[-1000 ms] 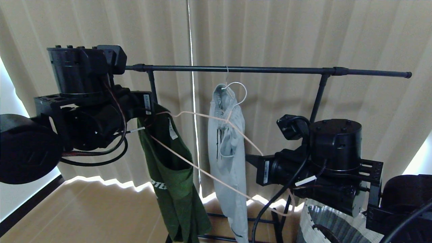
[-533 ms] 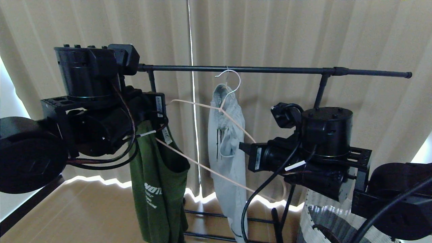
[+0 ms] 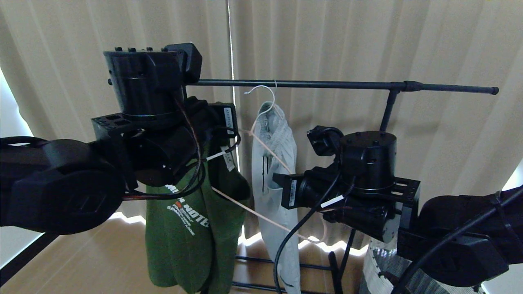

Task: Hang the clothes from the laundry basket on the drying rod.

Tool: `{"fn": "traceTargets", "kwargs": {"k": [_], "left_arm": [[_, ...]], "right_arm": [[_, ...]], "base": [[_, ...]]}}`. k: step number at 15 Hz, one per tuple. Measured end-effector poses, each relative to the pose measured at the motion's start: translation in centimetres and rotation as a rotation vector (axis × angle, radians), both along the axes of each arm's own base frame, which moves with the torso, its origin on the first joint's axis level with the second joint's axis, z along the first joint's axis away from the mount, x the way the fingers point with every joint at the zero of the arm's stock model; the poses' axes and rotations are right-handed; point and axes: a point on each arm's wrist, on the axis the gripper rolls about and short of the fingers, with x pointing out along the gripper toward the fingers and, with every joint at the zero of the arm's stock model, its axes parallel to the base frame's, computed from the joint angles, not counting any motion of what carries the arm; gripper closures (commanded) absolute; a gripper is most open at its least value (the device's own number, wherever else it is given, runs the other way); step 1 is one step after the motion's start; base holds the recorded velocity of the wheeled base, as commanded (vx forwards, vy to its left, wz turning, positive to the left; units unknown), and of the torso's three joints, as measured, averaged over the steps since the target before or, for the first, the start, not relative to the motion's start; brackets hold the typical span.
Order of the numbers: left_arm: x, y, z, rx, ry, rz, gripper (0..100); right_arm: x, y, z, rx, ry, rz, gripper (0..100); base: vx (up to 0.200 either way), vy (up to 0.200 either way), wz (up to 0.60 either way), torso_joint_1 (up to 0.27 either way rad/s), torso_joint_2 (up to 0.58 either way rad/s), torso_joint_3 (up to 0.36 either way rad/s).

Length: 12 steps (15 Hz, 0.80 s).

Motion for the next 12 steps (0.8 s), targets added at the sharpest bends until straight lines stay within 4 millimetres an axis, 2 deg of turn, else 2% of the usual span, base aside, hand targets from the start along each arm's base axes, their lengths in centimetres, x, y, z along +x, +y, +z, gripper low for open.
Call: {"fn": "traceTargets", "kwargs": {"k": [2, 6, 10, 12], "left_arm": [[0.2, -0.6, -0.6, 0.006, 0.012, -0.032, 100], [-0.6, -1.5, -1.4, 0.023, 0.035, -0.076, 100], [-1.7, -0.6, -2.0, 0.041, 0.06, -0.11, 100], [-2.9, 0.2, -2.5, 0.047, 0.088, -0.252, 100]], "right_arm": [[0.3, 0.5, -0.1, 0.001, 0.0, 0.006, 100], [0.6, 1.2, -0.4, -0.003, 0.001, 0.013, 100], [0.7, 1.0, -0.6, -0.008, 0.006, 0.005, 100], [0.8, 1.0, -0.6, -0.011, 0.004, 0.005, 100]], "base": [[0.0, 0.0, 0.0, 0.0, 0.0, 0.0], [0.0, 0.0, 0.0, 0.0, 0.0, 0.0], [0.0, 0.0, 0.0, 0.0, 0.0, 0.0], [0.0, 0.0, 0.0, 0.0, 0.0, 0.0]]}}
